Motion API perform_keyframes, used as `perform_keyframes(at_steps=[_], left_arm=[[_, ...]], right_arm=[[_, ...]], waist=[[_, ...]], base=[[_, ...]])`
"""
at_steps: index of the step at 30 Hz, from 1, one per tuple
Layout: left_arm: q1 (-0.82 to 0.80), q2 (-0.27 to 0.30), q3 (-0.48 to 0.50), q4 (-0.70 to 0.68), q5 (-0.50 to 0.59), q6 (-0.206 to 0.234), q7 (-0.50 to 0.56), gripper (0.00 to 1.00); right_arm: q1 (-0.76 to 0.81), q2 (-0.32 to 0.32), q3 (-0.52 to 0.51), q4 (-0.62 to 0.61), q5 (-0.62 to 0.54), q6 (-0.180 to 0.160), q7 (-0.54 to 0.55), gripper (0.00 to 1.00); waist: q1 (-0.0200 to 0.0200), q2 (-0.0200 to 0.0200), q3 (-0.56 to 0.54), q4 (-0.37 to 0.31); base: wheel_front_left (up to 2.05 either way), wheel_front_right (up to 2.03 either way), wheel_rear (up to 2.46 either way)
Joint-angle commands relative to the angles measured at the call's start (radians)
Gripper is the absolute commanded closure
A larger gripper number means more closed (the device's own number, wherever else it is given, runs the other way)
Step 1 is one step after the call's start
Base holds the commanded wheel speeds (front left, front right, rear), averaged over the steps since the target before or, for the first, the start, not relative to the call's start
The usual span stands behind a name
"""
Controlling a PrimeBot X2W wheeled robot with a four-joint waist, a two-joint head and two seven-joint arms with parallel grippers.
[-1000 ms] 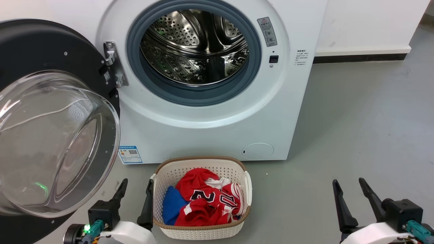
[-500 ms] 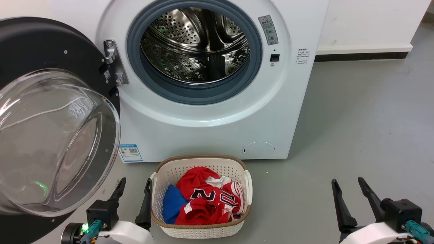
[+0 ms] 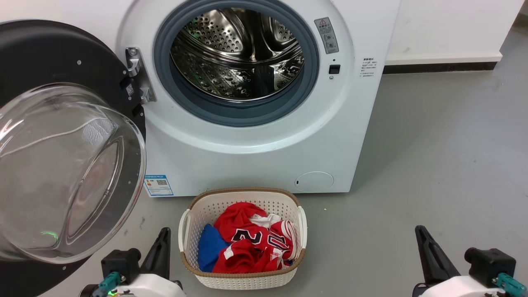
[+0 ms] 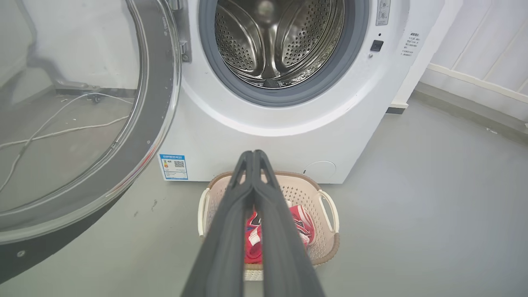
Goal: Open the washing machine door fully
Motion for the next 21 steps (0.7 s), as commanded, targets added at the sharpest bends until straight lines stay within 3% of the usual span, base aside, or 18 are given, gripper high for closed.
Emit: perform_keyframes(at_steps=[1, 21], left_arm=[[-0.025, 0.001, 0.022, -0.013, -0.044, -0.010, 0.010, 1.00], [-0.049, -0.051, 0.116, -0.007, -0.342, -0.067, 0.090, 1.00]], right_arm=[[-0.021, -0.005, -0.002, -0.007, 0.057, 0.000, 0.002, 1.00], [-0.086, -0.023, -0.010, 0.058, 0.431, 0.000, 0.023, 1.00]], waist=[[0.0000, 0.0000, 0.001, 0.001], [0.0000, 0.0000, 0.008, 0.006]], base=[[0.00, 0.00, 0.00], [0.00, 0.00, 0.00]])
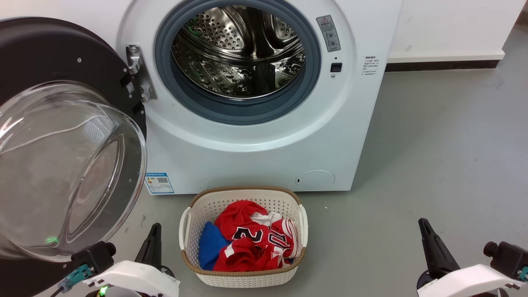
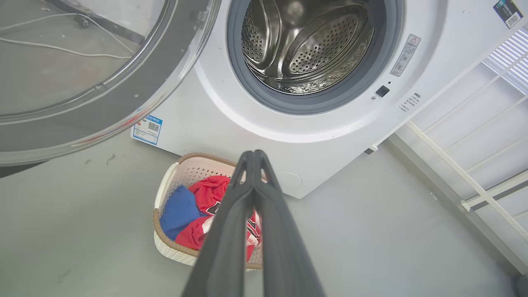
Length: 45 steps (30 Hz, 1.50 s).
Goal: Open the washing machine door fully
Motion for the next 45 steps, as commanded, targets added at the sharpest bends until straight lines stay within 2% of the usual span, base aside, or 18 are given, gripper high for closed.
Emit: perform_keyframes(at_steps=[1, 27, 45], left_arm=[[-0.030, -0.005, 0.017, -0.011, -0.038, -0.009, 0.007, 1.00], [-0.053, -0.055, 0.108, -0.005, -0.326, -0.064, 0.086, 1.00], [-0.065, -0.085, 0.161, -0.001, -0.493, -0.097, 0.131, 1.00]], right_arm=[[-0.035, -0.010, -0.003, -0.003, 0.049, 0.000, 0.003, 1.00], [-0.090, -0.016, -0.021, 0.055, 0.399, 0.000, 0.030, 1.00], [-0.121, -0.017, -0.036, 0.089, 0.597, 0.000, 0.049, 1.00]], waist=[[0.0000, -0.0001, 0.001, 0.001], [0.0000, -0.0001, 0.010, 0.008], [0.0000, -0.0001, 0.017, 0.013]], base=[[0.00, 0.00, 0.00], [0.00, 0.00, 0.00], [0.00, 0.00, 0.00]])
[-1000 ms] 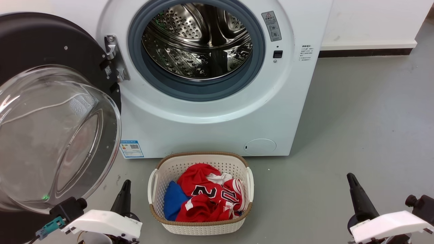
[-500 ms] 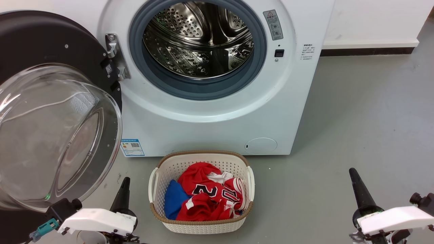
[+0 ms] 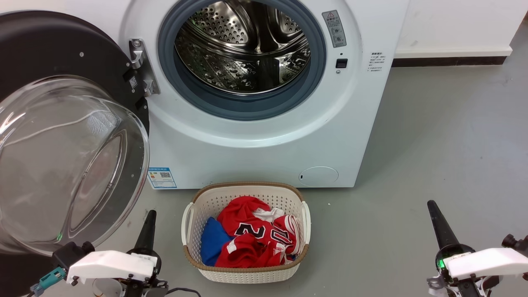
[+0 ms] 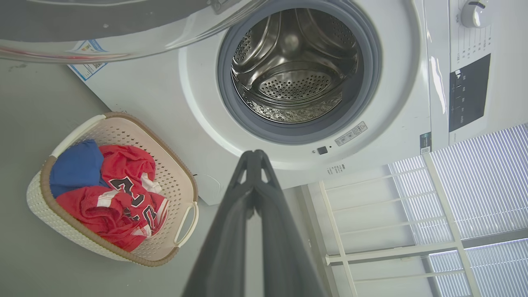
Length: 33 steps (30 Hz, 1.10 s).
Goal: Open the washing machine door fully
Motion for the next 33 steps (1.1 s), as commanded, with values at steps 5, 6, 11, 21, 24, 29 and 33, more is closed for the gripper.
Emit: perform_keyframes(at_steps=[5, 6, 11, 21, 24, 29, 33], left_arm=[[-0.027, -0.009, 0.022, -0.005, -0.055, -0.016, 0.015, 1.00], [-0.028, -0.011, 0.024, -0.005, -0.064, -0.017, 0.017, 1.00], [-0.031, -0.017, 0.038, -0.004, -0.103, -0.026, 0.029, 1.00], [-0.034, -0.030, 0.061, -0.002, -0.178, -0.039, 0.048, 1.00], [-0.036, -0.034, 0.068, -0.001, -0.200, -0.044, 0.055, 1.00], [-0.038, -0.041, 0.077, 0.000, -0.233, -0.050, 0.065, 1.00], [-0.041, -0.046, 0.087, 0.001, -0.261, -0.054, 0.072, 1.00]], right_arm=[[-0.031, -0.006, -0.007, 0.005, 0.066, 0.000, 0.007, 1.00], [-0.032, -0.005, -0.008, 0.007, 0.075, 0.000, 0.007, 1.00], [-0.037, -0.005, -0.012, 0.015, 0.123, 0.000, 0.012, 1.00], [-0.052, -0.003, -0.020, 0.031, 0.209, 0.000, 0.023, 1.00], [-0.056, -0.003, -0.023, 0.036, 0.235, 0.000, 0.026, 1.00], [-0.065, -0.002, -0.027, 0.043, 0.274, 0.000, 0.032, 1.00], [-0.069, -0.001, -0.030, 0.048, 0.306, 0.000, 0.034, 1.00]], waist=[[0.0000, 0.0000, 0.002, 0.002], [0.0000, 0.0000, 0.002, 0.002], [0.0000, 0.0000, 0.004, 0.003], [0.0000, 0.0000, 0.008, 0.006], [0.0000, 0.0000, 0.009, 0.007], [0.0000, 0.0000, 0.011, 0.008], [0.0000, 0.0000, 0.012, 0.009]], base=[[0.00, 0.00, 0.00], [0.00, 0.00, 0.00], [0.00, 0.00, 0.00], [0.00, 0.00, 0.00], [0.00, 0.00, 0.00], [0.00, 0.00, 0.00], [0.00, 0.00, 0.00]])
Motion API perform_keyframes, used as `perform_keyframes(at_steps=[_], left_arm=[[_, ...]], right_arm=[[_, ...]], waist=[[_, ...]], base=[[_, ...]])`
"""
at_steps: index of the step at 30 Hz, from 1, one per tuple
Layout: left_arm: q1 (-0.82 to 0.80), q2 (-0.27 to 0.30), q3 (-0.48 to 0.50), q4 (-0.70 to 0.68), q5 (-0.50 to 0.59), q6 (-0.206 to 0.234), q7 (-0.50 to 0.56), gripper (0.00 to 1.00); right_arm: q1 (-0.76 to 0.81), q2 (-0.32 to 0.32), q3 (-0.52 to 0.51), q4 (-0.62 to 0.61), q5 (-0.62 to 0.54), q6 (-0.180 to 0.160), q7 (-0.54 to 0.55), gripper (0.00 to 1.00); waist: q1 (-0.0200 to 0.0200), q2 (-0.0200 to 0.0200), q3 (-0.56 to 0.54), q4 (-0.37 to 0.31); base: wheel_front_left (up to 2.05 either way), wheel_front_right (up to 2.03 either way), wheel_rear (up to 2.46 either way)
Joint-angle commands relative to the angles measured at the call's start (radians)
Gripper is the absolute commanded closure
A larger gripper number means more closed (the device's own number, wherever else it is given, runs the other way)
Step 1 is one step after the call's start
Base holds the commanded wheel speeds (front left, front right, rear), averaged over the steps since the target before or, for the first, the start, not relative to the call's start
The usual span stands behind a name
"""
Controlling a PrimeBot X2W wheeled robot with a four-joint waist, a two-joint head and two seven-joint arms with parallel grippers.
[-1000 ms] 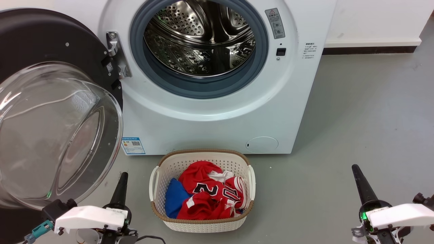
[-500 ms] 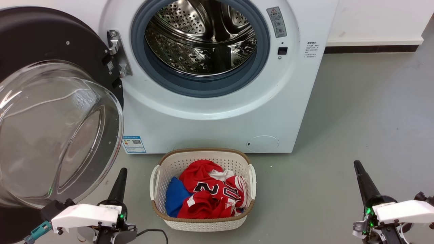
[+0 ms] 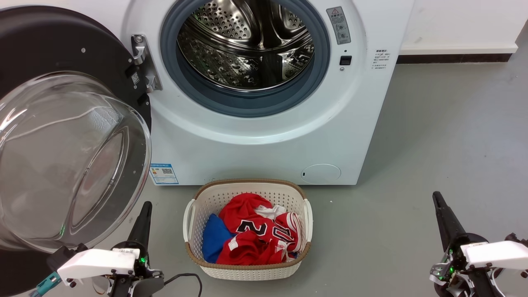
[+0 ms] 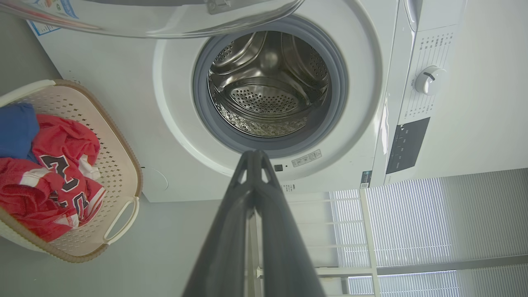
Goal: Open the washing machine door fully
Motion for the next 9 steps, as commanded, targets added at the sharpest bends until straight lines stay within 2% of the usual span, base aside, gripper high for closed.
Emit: perform_keyframes(at_steps=[1, 9], left_arm=[[-0.020, -0.006, 0.009, -0.002, -0.021, -0.007, 0.007, 1.00], [-0.024, -0.013, 0.025, 0.000, -0.072, -0.017, 0.021, 1.00]], right_arm=[[-0.021, -0.001, -0.004, 0.001, 0.026, 0.000, 0.003, 1.00], [-0.030, 0.001, -0.010, 0.013, 0.085, 0.000, 0.013, 1.00]], waist=[[0.0000, 0.0000, 0.001, 0.001], [0.0000, 0.0000, 0.004, 0.003]], base=[[0.00, 0.00, 0.00], [0.00, 0.00, 0.00]])
